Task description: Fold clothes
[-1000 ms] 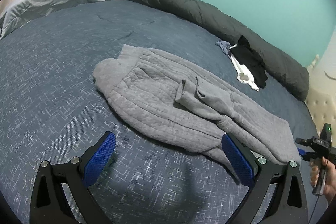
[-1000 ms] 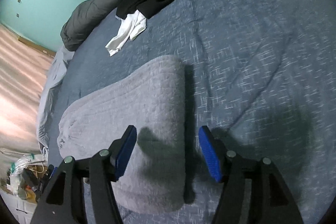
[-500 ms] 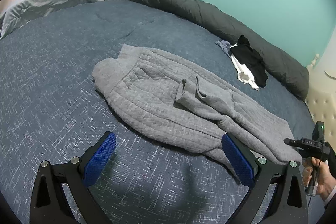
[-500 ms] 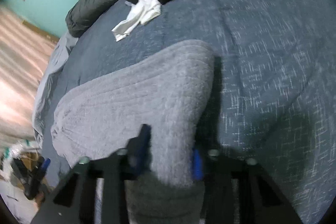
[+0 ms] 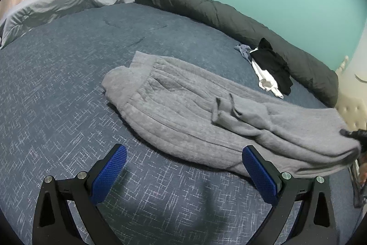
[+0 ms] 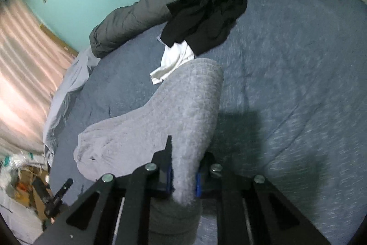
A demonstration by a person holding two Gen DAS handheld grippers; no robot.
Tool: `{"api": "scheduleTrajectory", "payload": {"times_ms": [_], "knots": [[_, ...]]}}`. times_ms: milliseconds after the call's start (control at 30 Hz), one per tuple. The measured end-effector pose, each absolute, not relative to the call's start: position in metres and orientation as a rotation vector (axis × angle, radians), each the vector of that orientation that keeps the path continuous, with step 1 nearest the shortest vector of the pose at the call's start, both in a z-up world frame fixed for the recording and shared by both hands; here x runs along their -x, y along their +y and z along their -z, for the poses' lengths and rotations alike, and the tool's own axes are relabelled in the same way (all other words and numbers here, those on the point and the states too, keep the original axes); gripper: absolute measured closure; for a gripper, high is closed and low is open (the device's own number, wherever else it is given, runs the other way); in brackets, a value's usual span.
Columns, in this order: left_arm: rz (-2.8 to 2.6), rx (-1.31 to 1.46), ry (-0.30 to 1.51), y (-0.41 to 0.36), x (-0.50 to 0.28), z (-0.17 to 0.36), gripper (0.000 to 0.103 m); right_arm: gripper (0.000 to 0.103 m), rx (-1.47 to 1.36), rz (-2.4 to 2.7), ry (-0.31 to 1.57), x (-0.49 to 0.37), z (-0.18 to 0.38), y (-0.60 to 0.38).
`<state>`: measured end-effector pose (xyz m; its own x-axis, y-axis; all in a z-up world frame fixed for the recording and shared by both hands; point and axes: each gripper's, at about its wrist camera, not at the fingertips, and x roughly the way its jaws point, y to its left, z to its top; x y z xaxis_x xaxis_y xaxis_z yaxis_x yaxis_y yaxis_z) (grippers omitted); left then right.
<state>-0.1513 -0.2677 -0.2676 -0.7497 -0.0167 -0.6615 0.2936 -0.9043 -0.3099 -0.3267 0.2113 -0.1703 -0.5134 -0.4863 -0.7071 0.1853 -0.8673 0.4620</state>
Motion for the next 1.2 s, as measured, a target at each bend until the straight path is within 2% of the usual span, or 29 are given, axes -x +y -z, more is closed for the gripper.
{"api": "scheduleTrajectory", "payload": {"times_ms": [233,400,667,933,1133,1200], "knots": [[2.739,-1.028,0.594,-0.261,0.153,0.267,0.000,0.090,-1.261,2.484,-0.449,0.309,0.130,0.278],[2.746,-1.037,0.579,-0.256,0.155,0.266,0.000,0.090,-1.294,2.595,-0.455,0.294,0.123,0.352],[2.753,-1.055,0.544,-0.246,0.161,0.268,0.000,0.090,-1.414,2.676,-0.474,0.291,0.176,0.425],[2.782,-1.072,0.480,-0.225,0.173,0.263,0.000,0.088,-1.484,2.659,-0.478,0.302,0.229,0.430],[2.826,-1.101,0.419,-0.201,0.184,0.261,0.000,0.080,-1.558,2.668,-0.520,0.302,0.252,0.447],[2.836,-1.108,0.406,-0.195,0.186,0.260,0.000,0.069,-1.565,2.688,-0.524,0.300,0.253,0.451]]}}
